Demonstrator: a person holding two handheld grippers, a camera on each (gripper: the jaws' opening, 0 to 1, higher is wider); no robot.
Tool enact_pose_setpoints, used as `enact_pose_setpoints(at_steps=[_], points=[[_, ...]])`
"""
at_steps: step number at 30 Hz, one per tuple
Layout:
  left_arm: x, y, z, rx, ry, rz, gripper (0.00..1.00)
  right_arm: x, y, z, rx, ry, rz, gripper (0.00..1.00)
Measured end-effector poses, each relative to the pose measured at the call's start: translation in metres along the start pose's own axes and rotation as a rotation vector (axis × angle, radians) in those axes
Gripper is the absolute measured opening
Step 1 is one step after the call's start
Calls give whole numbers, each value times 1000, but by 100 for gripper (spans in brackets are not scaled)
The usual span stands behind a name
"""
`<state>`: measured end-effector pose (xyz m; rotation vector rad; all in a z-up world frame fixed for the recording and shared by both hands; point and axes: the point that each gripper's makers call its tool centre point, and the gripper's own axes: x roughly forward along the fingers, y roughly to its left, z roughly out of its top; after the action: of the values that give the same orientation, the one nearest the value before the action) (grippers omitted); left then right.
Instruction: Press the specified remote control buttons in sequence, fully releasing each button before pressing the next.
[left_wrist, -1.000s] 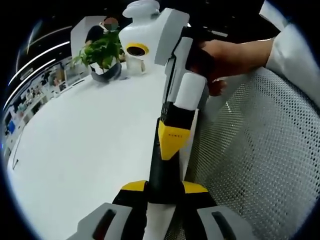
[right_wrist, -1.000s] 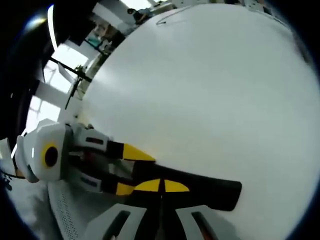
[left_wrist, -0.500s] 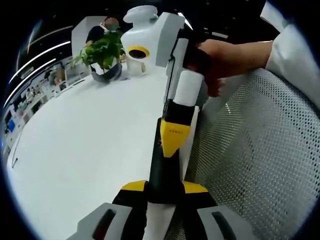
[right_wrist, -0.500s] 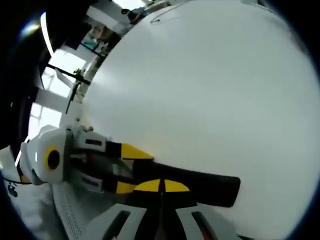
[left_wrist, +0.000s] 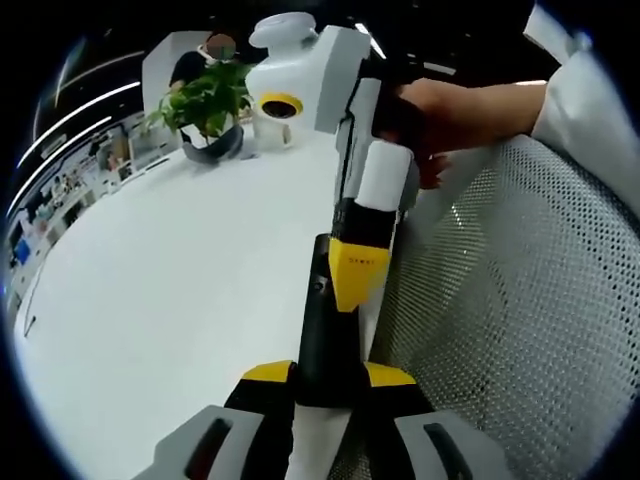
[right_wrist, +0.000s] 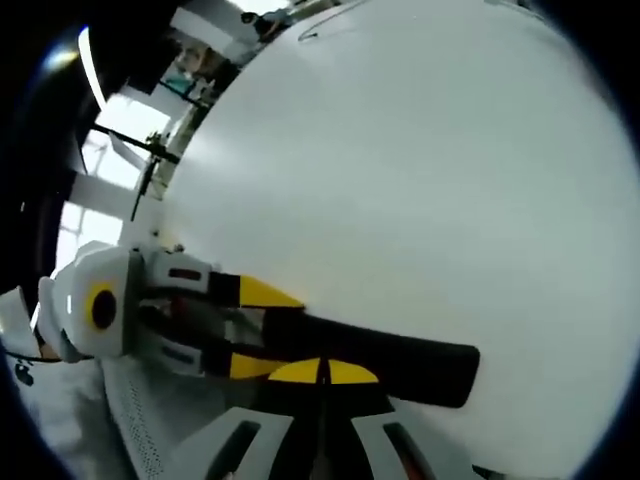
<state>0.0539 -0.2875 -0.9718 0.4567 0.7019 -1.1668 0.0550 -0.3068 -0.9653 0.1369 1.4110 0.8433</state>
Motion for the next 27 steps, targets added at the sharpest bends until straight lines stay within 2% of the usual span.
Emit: enact_pose_setpoints(at_steps=[1,4,13,21,24,27], points=[[0,0,0,-14,1,-2,25,1,1,0,-26,3,-10,0],[0,1,1,-37,3,-7,25,1,2,0,-33,4,-6,0],[0,-1,0,26,-4,-15,24,0,1,1,20,4,15,0],[0,0,1,16,-4,-10,24,-4,-6,8,-12,-38,-38,0],[0,-1,0,20,-3,-8,24,-4,-6,8,-2,-39,-35,0],[1,0,0,19,-4,-8,24,-3,-5,8,-29,-39,-54,0]])
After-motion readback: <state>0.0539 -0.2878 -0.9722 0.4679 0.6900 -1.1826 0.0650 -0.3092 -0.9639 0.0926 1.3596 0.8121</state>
